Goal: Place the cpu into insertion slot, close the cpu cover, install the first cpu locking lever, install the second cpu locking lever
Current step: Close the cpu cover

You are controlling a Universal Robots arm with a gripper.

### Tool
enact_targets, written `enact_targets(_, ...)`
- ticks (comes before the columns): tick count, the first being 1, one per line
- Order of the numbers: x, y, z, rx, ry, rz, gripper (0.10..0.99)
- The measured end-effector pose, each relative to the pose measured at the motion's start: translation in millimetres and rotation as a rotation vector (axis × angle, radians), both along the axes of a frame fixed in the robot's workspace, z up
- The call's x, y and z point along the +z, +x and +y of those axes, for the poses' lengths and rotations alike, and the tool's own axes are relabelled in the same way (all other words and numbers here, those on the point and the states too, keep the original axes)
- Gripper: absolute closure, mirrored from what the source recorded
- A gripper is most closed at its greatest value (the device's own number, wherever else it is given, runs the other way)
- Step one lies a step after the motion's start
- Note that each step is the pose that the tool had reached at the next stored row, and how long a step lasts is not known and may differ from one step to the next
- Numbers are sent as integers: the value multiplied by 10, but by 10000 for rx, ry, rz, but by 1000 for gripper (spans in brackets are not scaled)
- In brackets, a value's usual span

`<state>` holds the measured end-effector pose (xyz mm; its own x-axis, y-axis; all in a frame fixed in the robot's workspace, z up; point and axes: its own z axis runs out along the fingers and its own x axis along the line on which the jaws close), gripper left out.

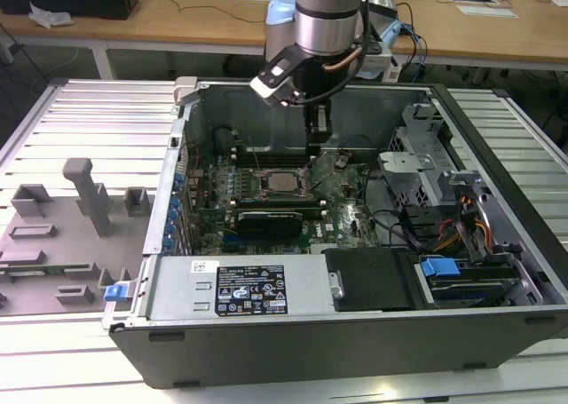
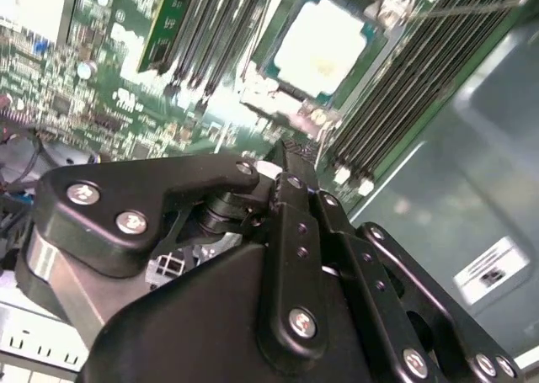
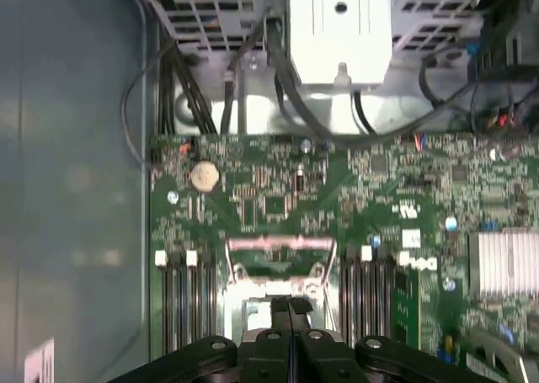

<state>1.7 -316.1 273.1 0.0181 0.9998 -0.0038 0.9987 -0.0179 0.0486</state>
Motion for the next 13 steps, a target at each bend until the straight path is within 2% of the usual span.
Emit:
enact_targets(4, -1, 217, 1, -1, 1, 110, 980)
enact_targets(5, -1, 296, 0, -1, 1, 145, 980)
enact_targets(8, -5, 457, 1, 11, 0, 207, 980)
enact_targets(10, -73, 515, 0, 18, 0, 247, 980)
enact_targets(13, -148, 528, 0, 22, -1, 257, 980)
